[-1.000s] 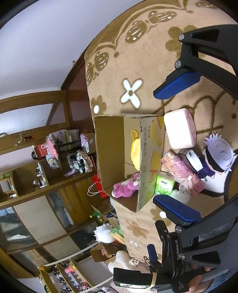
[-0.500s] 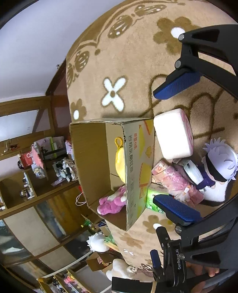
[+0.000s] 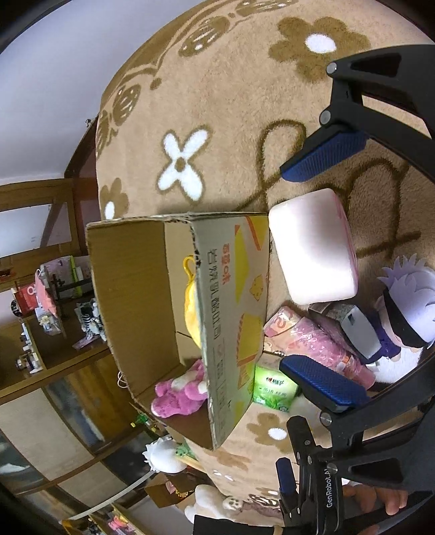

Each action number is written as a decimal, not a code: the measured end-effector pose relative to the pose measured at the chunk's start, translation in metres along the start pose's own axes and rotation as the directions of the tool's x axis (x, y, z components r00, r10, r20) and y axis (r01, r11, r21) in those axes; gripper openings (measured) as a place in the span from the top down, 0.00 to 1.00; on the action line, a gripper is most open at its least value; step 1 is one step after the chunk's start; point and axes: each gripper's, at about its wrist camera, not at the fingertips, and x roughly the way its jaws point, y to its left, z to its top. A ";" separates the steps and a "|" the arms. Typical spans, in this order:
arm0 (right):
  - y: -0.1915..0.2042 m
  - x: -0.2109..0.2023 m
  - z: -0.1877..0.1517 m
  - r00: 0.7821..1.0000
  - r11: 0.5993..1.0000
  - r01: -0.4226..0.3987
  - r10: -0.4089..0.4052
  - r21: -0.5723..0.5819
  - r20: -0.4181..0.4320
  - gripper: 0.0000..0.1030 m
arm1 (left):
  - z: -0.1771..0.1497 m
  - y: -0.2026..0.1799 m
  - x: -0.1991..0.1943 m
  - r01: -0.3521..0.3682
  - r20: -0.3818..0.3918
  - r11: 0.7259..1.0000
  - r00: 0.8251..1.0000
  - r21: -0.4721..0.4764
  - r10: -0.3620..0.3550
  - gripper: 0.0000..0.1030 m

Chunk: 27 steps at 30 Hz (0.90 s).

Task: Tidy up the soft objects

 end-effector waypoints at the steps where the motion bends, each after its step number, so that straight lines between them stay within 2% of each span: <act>1: 0.000 0.002 0.000 1.000 1.000 0.003 -0.003 -0.001 -0.004 0.00 | 0.000 0.000 0.002 -0.003 -0.005 1.000 1.000 0.002 0.003 0.05; 13: -0.004 0.019 -0.005 0.999 1.000 0.020 -0.020 0.010 -0.050 0.00 | 0.001 0.001 0.029 0.009 -0.093 1.000 0.996 -0.010 -0.010 0.05; 19: -0.004 0.027 -0.006 0.997 1.000 0.026 -0.026 0.008 -0.071 0.00 | 0.006 0.000 0.041 -0.010 -0.107 1.000 0.994 0.005 0.010 0.05; 27: -0.007 0.035 -0.008 0.994 0.999 0.034 -0.032 0.018 -0.106 0.02 | 0.010 0.003 0.052 0.013 -0.117 1.000 0.993 -0.014 -0.015 0.05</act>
